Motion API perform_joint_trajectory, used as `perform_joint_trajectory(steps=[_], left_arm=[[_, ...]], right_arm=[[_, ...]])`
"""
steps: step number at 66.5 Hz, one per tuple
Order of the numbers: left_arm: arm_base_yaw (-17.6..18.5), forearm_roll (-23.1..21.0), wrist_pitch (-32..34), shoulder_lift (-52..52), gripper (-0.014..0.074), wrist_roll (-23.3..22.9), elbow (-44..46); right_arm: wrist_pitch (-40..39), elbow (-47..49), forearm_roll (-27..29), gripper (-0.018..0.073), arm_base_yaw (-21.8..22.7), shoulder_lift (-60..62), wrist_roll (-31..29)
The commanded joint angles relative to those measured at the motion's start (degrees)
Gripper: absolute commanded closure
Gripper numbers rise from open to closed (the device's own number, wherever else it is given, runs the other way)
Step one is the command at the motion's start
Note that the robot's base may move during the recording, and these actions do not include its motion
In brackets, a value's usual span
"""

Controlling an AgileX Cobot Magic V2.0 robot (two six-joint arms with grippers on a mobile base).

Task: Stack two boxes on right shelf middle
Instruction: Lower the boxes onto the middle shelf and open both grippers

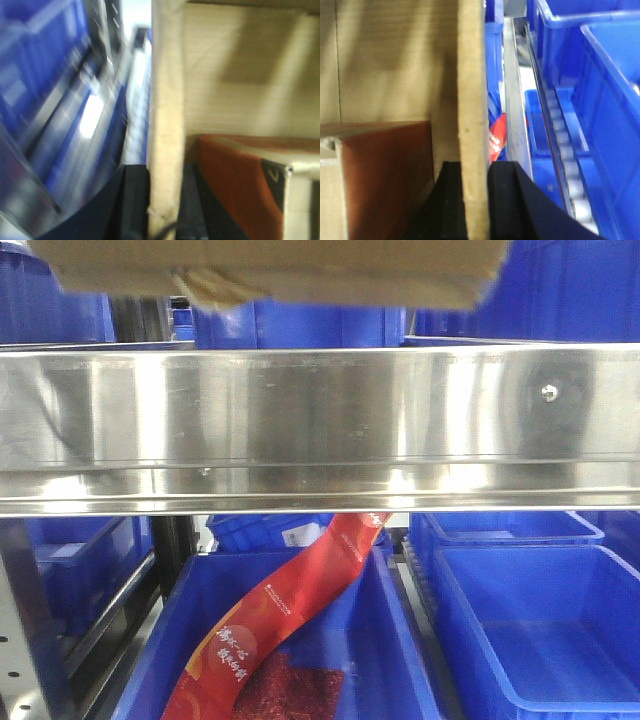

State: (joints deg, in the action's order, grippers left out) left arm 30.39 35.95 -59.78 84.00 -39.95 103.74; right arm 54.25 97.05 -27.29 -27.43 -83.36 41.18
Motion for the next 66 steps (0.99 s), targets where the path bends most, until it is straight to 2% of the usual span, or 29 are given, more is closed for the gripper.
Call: perform_joint_trajectory(steps=[1, 4, 8, 20, 25, 29, 32, 40, 44, 54, 66], left_arm=[[-2.24, -7.75, 1.94, 0.91, 0.0707, 2.56, 0.52], [-3.62, -11.49, 2.31, 1.41, 0.0707, 4.96, 0.52], [-4.88, -13.84, 2.46, 1.97, 0.0707, 7.66, 0.52], [-5.67, -14.0, 1.78, 3.29, 0.0707, 8.28, 0.52], [-5.67, -14.2, 1.54, 3.81, 0.0707, 8.28, 0.52], [-5.67, -14.2, 1.54, 3.92, 0.0693, 8.28, 0.52], [-5.67, -14.2, 1.54, 3.92, 0.0654, 8.28, 0.52], [-5.67, -14.2, 1.66, 3.92, 0.0445, 8.28, 0.52], [-5.67, -13.91, 2.03, 3.92, 0.0348, 8.28, 0.52], [-5.67, -13.69, 2.69, 3.79, 0.0176, 8.28, 0.52], [-5.67, -13.69, 2.83, 3.1, 0.0171, 8.28, 0.52]], right_arm=[[0.68, 0.6, 1.9, 0.0713, 0.05, -0.78, 1.52], [1.08, 0.6, 2.55, 0.0713, 0.05, -1.41, 1.52], [1.06, 0.6, 2.54, 0.0713, 0.05, -2.24, 1.52], [0.41, 0.6, 2.54, 0.0706, 0.05, -4.03, 1.52], [0.41, 0.6, 2.54, 0.0652, 0.05, -4.62, 1.52], [0.41, 0.6, 2.54, 0.0557, 0.05, -5.03, 1.52], [0.18, 0.6, 2.54, 0.0468, 0.05, -5.25, 1.52], [-0.27, 0.6, 2.54, 0.0247, 0.05, -5.11, 1.52], [-0.6, 0.6, 2.54, 0.0187, 0.05, -5.0, 1.52], [0.38, 2.66, 2.43, 0.0156, 0.05, -4.92, 1.29], [3.61, 6.27, 2.43, 0.0171, 0.05, -4.43, -2.05]])
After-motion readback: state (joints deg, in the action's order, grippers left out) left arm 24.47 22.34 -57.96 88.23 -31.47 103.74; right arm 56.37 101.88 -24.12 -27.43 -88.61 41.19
